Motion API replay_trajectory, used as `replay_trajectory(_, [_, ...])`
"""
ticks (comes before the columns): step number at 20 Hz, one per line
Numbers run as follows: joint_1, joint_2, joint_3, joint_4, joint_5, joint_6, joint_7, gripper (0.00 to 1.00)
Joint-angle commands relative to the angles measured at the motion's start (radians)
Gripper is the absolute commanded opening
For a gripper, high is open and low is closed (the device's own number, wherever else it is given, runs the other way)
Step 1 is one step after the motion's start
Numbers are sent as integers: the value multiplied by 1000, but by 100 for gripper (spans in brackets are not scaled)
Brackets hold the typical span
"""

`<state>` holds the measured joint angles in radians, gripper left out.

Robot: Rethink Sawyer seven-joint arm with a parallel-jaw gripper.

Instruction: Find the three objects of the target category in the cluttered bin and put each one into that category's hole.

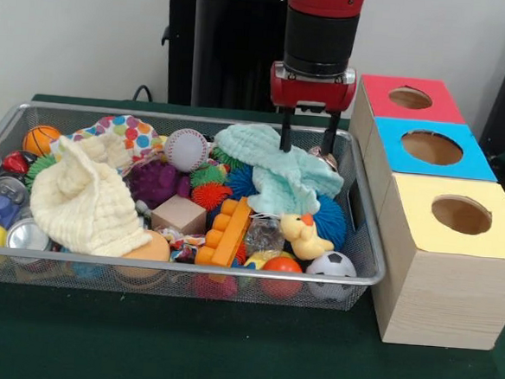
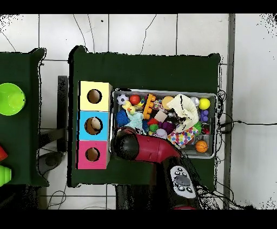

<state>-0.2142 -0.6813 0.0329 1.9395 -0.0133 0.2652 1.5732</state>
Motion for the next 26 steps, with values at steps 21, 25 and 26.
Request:
replay_trajectory(21, [15, 75, 31, -62, 28, 32, 124, 100])
replay_trajectory(25, [2, 101, 57, -110, 28, 26, 109, 100])
replay_trajectory(26, [5, 107, 55, -126, 24, 17, 108, 100])
